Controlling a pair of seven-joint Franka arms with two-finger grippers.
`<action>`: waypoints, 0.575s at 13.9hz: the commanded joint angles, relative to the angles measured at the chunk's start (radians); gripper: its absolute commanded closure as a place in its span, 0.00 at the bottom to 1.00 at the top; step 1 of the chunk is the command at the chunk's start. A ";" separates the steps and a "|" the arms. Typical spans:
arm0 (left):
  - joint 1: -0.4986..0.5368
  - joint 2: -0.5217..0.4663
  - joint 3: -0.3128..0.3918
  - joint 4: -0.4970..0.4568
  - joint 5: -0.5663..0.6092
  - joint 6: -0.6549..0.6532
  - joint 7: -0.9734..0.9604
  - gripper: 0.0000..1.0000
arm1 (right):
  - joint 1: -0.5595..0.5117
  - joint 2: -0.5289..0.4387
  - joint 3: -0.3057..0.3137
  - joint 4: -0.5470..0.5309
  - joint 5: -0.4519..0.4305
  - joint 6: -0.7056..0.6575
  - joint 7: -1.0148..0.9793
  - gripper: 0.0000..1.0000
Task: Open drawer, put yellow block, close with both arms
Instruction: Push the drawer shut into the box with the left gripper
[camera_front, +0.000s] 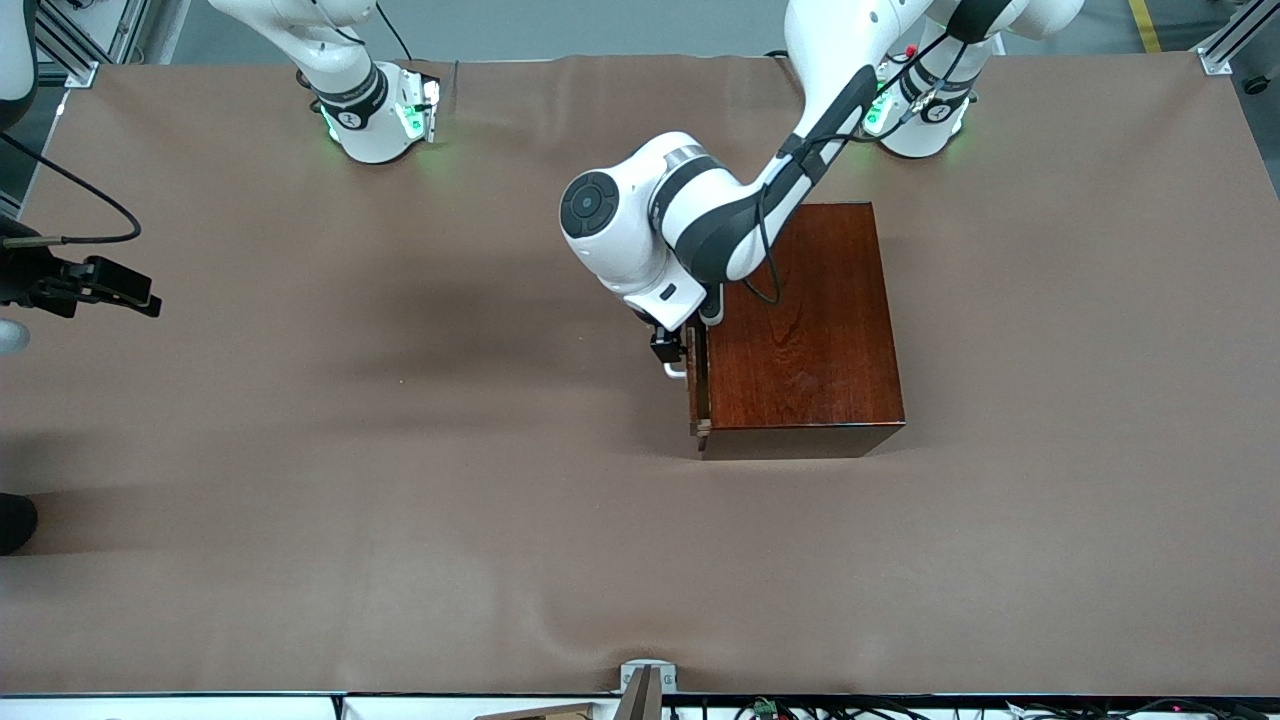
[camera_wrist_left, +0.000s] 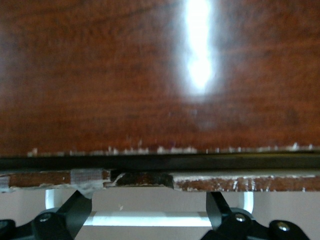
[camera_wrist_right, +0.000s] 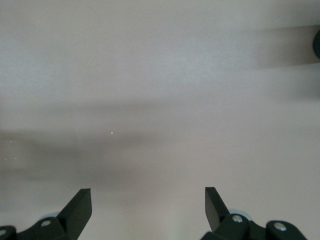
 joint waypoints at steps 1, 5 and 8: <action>-0.006 -0.008 0.003 -0.014 0.114 -0.062 -0.017 0.00 | -0.016 0.000 0.017 0.014 -0.005 -0.011 -0.010 0.00; -0.007 -0.008 0.003 -0.015 0.125 -0.111 -0.017 0.00 | -0.018 0.000 0.017 0.016 -0.003 -0.011 -0.010 0.00; -0.018 -0.013 0.003 -0.012 0.123 -0.157 -0.020 0.00 | -0.016 0.000 0.017 0.022 -0.003 -0.013 -0.009 0.00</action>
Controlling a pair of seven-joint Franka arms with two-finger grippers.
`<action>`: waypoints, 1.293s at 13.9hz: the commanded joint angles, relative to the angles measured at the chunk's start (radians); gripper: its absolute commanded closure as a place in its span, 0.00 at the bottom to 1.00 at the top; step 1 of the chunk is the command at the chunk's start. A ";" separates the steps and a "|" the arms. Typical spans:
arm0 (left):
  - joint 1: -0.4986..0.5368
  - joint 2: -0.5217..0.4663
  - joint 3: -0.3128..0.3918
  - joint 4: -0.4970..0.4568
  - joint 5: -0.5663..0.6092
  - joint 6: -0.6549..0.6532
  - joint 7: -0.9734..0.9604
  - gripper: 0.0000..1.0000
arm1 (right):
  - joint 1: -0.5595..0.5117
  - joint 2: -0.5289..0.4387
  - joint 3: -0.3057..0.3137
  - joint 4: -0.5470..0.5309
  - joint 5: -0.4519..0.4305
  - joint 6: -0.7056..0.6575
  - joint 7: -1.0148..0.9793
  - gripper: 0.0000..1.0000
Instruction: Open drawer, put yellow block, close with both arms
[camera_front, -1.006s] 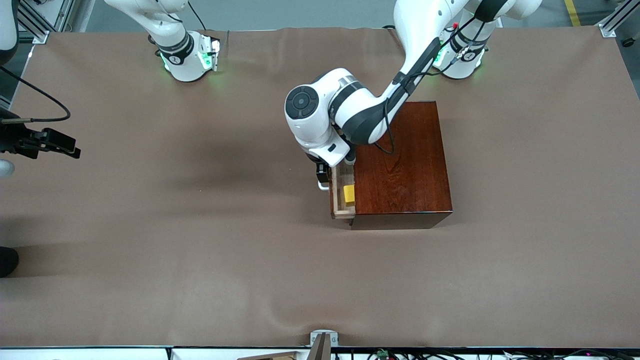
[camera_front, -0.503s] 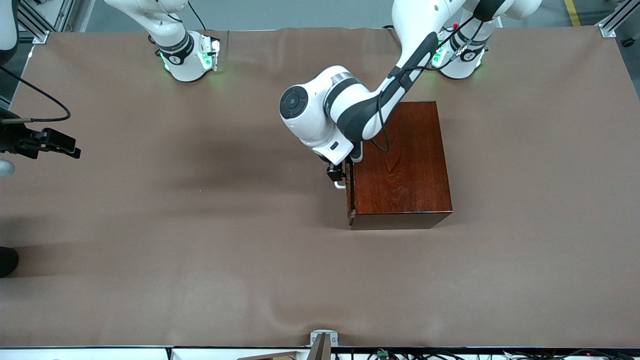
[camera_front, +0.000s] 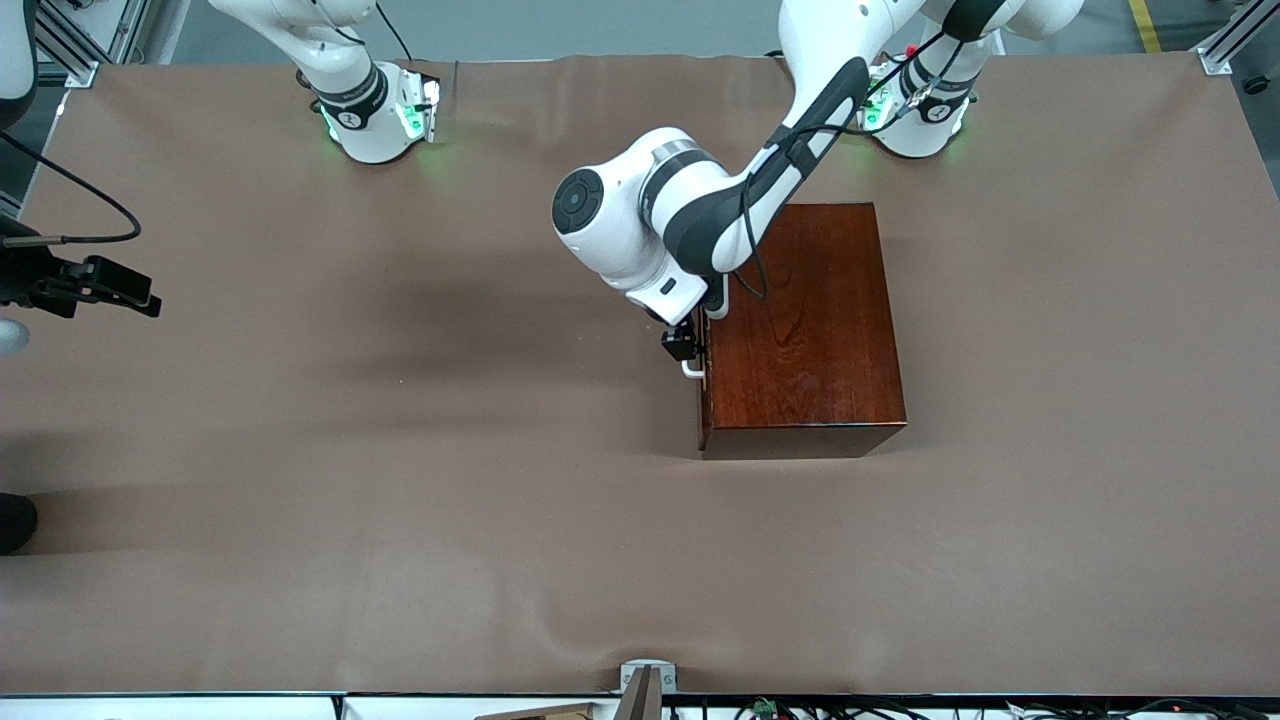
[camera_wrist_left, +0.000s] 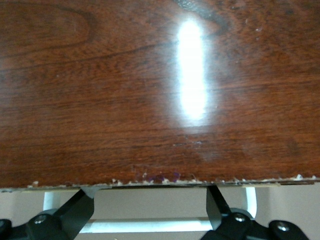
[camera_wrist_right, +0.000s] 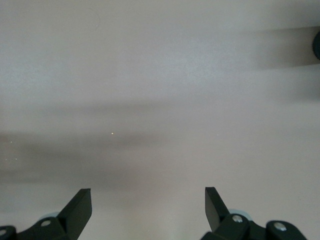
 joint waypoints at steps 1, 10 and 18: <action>-0.003 -0.033 0.006 -0.002 0.049 -0.098 0.001 0.00 | -0.018 0.000 0.016 0.017 -0.003 -0.013 -0.009 0.00; 0.087 -0.226 -0.005 0.030 0.013 -0.086 0.039 0.00 | -0.016 0.002 0.016 0.017 -0.002 -0.011 -0.009 0.00; 0.509 -0.328 -0.012 0.018 -0.228 -0.034 0.592 0.00 | -0.018 0.002 0.016 0.019 -0.002 -0.013 -0.009 0.00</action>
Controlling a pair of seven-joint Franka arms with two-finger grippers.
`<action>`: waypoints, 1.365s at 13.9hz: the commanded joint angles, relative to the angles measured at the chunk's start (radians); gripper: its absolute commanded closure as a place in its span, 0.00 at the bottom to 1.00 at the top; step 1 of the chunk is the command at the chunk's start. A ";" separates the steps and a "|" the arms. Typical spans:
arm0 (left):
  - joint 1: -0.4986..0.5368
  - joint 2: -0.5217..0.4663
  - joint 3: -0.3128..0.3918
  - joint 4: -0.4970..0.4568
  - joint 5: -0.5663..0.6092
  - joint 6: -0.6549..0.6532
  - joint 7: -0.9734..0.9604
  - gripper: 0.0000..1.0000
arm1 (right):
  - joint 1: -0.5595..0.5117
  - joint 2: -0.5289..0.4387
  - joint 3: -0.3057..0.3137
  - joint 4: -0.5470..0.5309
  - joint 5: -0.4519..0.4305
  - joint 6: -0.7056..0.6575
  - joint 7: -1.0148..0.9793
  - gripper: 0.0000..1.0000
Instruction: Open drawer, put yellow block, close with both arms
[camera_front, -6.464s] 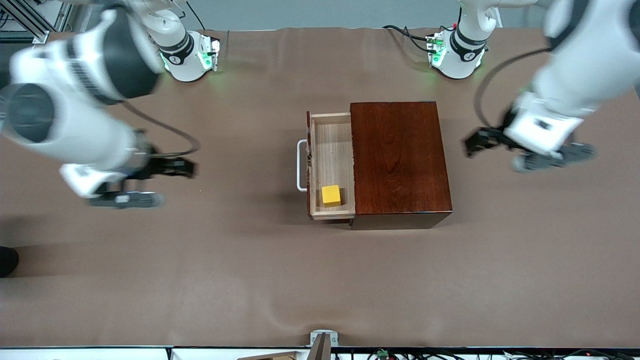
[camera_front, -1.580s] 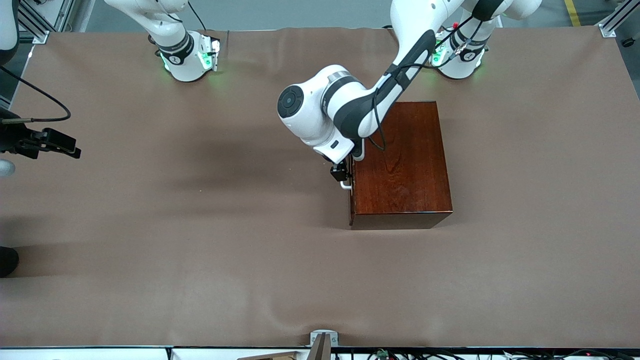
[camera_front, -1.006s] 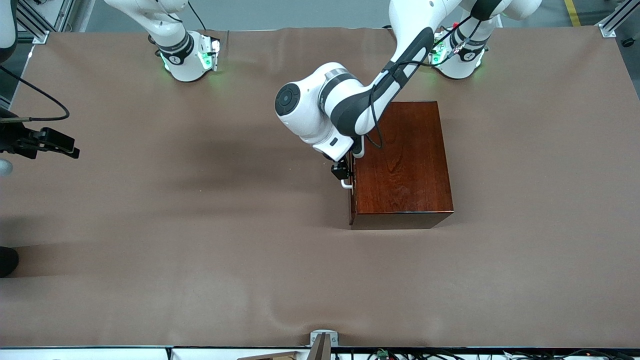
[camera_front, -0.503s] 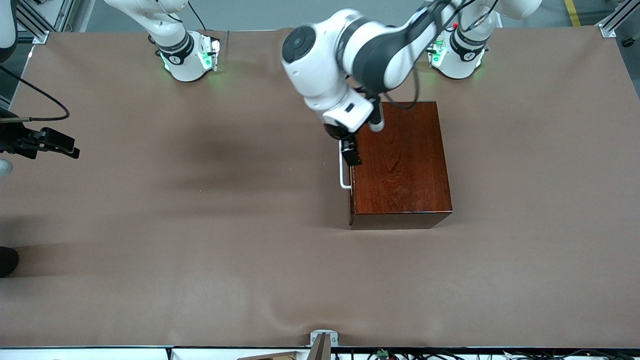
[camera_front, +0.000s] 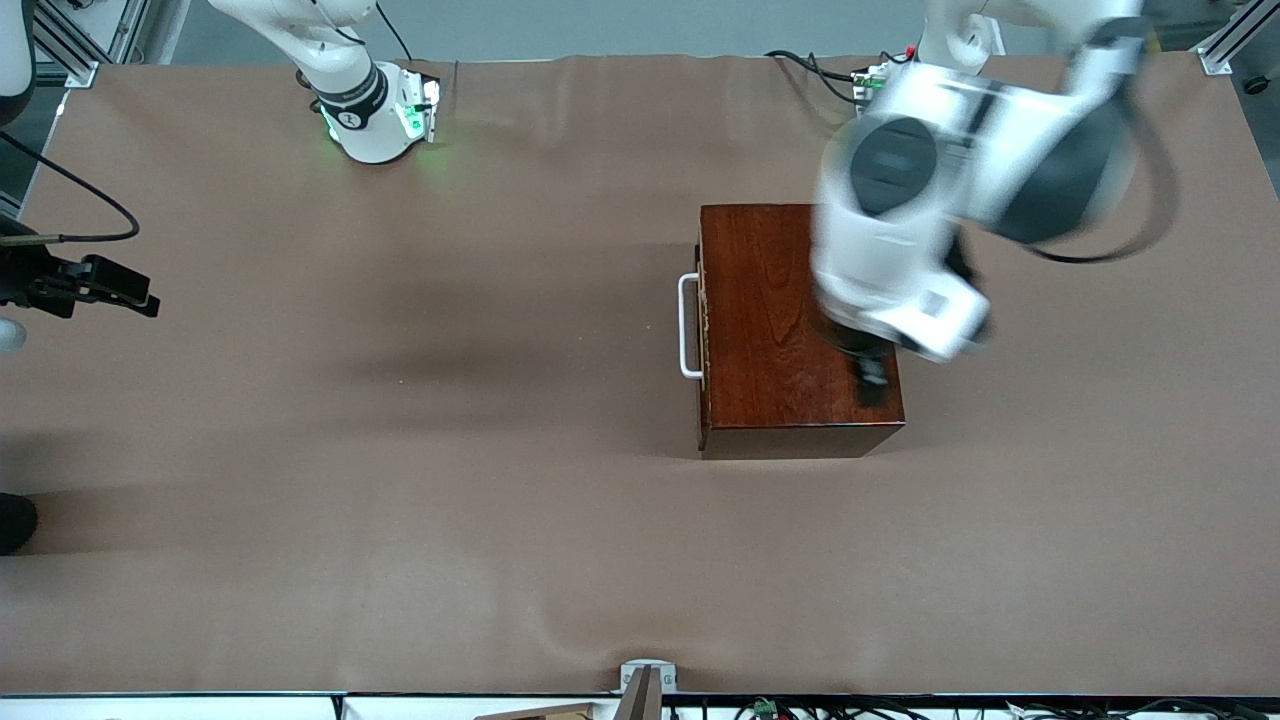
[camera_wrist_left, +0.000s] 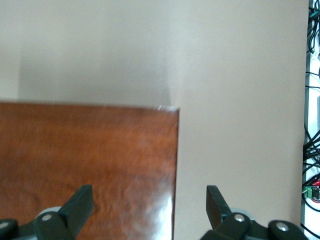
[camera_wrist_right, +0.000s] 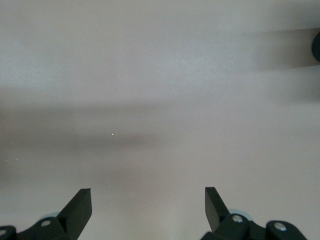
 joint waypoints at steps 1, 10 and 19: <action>0.104 -0.060 -0.014 -0.042 -0.083 0.006 0.233 0.00 | -0.018 0.002 0.015 0.018 -0.003 -0.013 -0.009 0.00; 0.385 -0.311 -0.013 -0.285 -0.216 0.003 0.981 0.00 | -0.016 0.002 0.015 0.018 -0.002 -0.013 -0.009 0.00; 0.363 -0.362 0.114 -0.290 -0.239 -0.083 1.638 0.00 | -0.018 0.002 0.015 0.018 -0.003 -0.013 -0.009 0.00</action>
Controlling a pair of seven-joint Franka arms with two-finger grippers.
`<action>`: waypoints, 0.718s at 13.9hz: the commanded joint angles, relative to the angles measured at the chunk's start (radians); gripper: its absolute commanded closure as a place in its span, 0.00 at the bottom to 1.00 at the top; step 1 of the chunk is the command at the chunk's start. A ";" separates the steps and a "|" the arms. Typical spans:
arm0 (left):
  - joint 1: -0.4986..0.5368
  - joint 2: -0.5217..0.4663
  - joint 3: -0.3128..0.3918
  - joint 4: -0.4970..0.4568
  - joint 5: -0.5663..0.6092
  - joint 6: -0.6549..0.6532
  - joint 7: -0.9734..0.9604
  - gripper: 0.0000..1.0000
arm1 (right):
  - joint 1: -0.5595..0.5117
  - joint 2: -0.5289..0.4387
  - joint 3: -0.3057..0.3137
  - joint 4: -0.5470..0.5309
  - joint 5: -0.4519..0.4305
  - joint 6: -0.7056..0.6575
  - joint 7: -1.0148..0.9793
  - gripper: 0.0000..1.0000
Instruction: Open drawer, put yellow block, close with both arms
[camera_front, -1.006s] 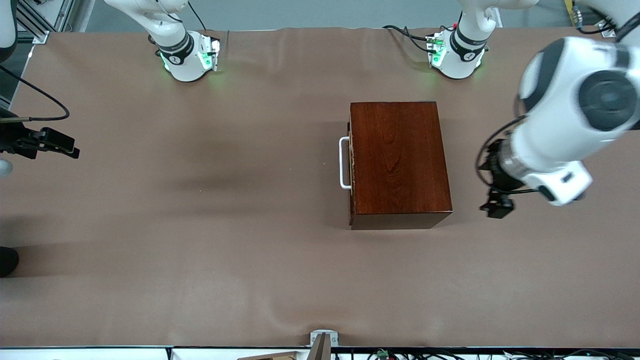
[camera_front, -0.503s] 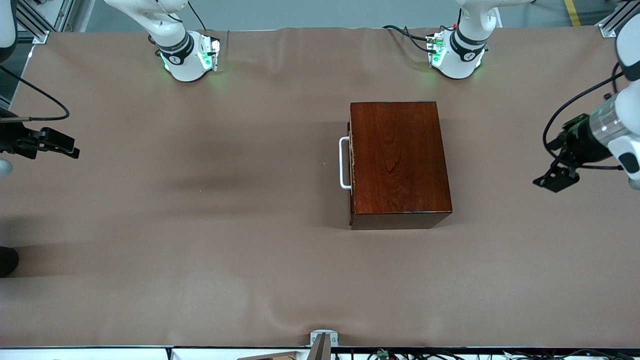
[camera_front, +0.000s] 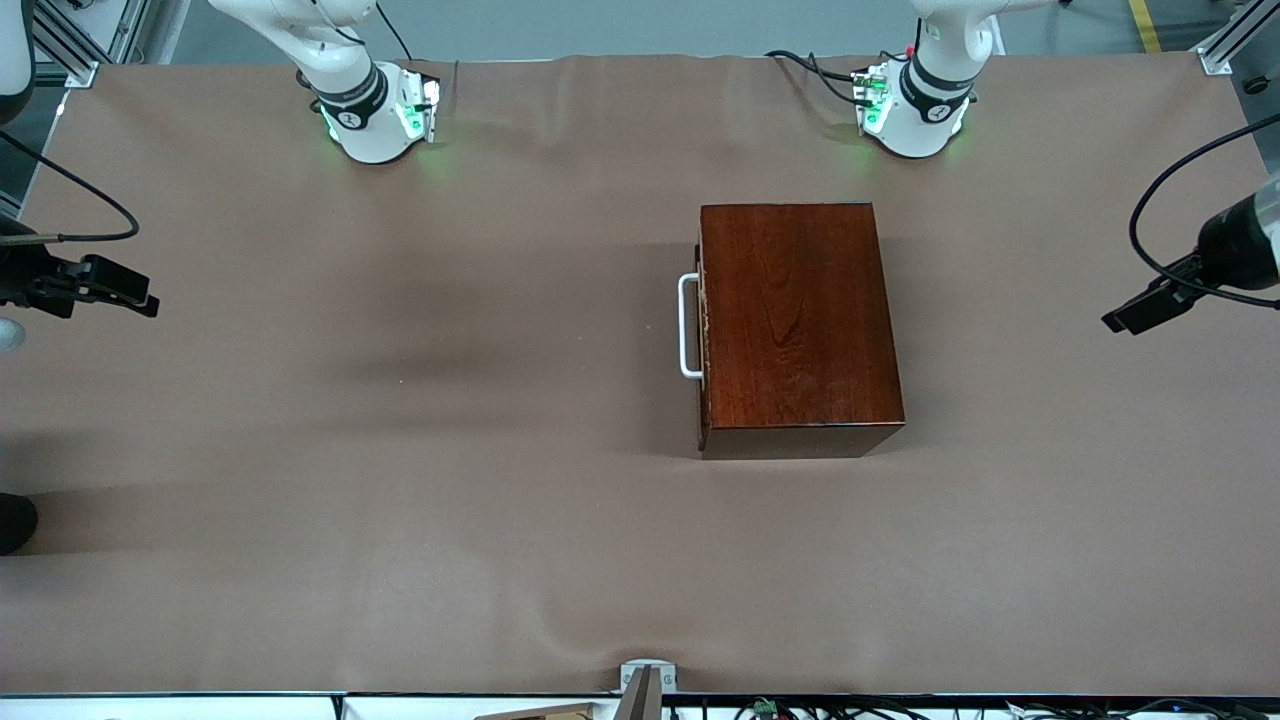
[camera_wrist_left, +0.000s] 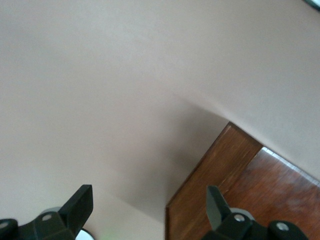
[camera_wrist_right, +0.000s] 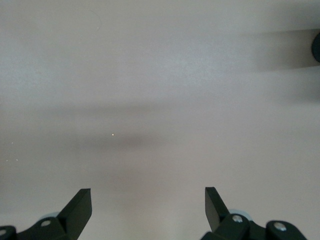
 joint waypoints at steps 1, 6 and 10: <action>-0.131 -0.052 0.145 -0.031 -0.023 -0.024 0.154 0.00 | -0.018 0.002 0.014 0.016 -0.003 -0.013 -0.009 0.00; -0.156 -0.088 0.164 -0.030 -0.001 -0.064 0.419 0.00 | -0.018 0.002 0.014 0.016 -0.003 -0.013 -0.009 0.00; -0.167 -0.083 0.121 0.022 0.098 -0.082 0.477 0.00 | -0.016 0.002 0.014 0.016 -0.002 -0.013 -0.009 0.00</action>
